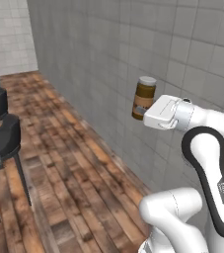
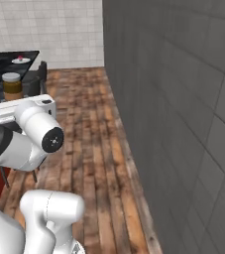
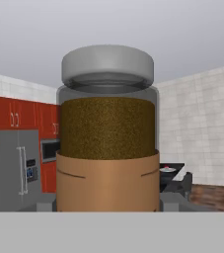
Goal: Take the cinnamon bottle from the cabinet and place it on the dining table, next to the plate with the cupcake. Then take the chocolate from the dining counter and place it on the cupcake plate.
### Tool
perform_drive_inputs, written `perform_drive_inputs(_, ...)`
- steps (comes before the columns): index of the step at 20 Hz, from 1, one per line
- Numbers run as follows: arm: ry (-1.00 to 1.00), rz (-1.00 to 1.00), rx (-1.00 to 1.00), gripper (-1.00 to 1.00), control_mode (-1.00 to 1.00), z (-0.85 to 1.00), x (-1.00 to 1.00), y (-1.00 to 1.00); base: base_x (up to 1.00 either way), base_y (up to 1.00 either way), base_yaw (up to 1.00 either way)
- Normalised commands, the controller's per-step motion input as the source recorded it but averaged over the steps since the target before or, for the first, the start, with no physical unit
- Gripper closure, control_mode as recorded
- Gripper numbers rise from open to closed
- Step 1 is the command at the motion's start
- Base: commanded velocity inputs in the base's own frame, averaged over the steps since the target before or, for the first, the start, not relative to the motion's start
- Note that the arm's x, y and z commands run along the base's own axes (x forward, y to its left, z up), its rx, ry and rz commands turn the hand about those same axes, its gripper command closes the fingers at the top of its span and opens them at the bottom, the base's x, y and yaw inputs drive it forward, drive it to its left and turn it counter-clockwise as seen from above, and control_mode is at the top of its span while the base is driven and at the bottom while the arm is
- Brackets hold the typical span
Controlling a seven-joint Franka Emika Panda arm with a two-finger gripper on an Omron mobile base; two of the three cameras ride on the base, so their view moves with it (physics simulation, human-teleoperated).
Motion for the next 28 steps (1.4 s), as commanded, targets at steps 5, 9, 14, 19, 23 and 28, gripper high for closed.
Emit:
perform_drive_inputs(5,0.0,0.0,0.0,1.0,1.0,0.0,0.0,0.0,0.53,-0.44,0.21)
perform_drive_inputs(9,0.0,0.0,0.0,1.0,1.0,0.0,0.0,0.0,0.52,-0.4,0.21)
perform_drive_inputs(14,0.0,0.0,0.0,1.0,1.0,0.0,0.0,0.0,0.5,-0.31,0.22)
perform_drive_inputs(19,0.0,0.0,0.0,1.0,1.0,0.0,0.0,0.0,0.81,-0.14,0.19)
perform_drive_inputs(23,0.0,0.0,0.0,1.0,1.0,0.0,0.0,0.0,0.97,-0.28,0.15)
perform_drive_inputs(28,0.0,0.0,0.0,1.0,1.0,0.0,0.0,0.0,1.0,-0.39,0.1)
